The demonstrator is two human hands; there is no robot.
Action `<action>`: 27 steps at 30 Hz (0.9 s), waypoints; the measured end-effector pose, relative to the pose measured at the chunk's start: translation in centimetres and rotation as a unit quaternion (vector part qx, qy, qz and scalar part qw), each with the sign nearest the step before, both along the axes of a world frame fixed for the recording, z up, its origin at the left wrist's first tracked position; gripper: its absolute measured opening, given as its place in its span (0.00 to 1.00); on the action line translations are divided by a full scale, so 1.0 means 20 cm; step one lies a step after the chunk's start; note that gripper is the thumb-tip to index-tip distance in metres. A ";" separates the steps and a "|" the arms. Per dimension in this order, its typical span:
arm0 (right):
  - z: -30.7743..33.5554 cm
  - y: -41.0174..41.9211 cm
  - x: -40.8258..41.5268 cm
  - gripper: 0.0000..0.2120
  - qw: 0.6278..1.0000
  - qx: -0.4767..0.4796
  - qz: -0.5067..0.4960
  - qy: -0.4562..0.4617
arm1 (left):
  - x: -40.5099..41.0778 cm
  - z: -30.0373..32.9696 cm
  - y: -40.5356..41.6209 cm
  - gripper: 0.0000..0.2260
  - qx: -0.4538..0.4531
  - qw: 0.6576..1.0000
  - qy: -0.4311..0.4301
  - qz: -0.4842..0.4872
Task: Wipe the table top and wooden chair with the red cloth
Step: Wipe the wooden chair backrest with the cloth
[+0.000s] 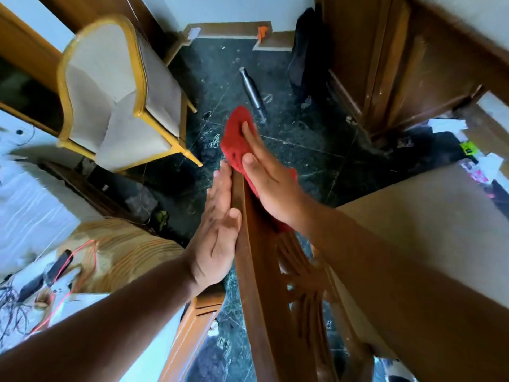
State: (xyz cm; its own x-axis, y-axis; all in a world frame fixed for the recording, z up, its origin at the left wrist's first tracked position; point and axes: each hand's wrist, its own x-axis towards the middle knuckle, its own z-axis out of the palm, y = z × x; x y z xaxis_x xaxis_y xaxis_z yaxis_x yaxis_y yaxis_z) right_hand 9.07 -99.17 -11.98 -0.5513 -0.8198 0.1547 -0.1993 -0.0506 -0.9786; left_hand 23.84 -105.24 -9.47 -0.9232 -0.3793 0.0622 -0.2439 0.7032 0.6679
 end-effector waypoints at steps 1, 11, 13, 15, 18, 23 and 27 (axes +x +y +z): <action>-0.03 0.09 0.08 0.26 1.000 -0.004 -0.008 0.011 | 0.01 0.00 0.00 0.32 -0.011 1.000 -0.004 0.003; -0.02 -0.01 -0.03 0.26 0.990 0.011 0.048 -0.130 | 0.00 0.01 -0.01 0.34 -0.001 1.000 -0.006 0.010; 0.02 -0.10 -0.12 0.25 0.978 0.009 0.047 -0.201 | 0.00 0.01 -0.01 0.33 -0.005 1.000 -0.006 0.012; 0.01 -0.03 -0.05 0.25 0.988 0.007 0.044 -0.147 | 0.01 0.02 -0.01 0.33 -0.013 1.000 -0.009 0.011; -0.06 0.28 0.22 0.25 0.999 -0.001 0.028 -0.043 | 0.01 0.01 -0.02 0.33 -0.030 0.999 -0.010 0.006; -0.04 0.38 0.27 0.25 0.998 0.010 0.062 -0.023 | 0.01 0.00 -0.02 0.34 -0.029 0.999 -0.018 0.008; 0.14 -0.06 -0.10 0.25 0.994 0.038 0.045 -0.089 | 0.01 0.01 -0.02 0.35 -0.045 0.998 -0.038 0.009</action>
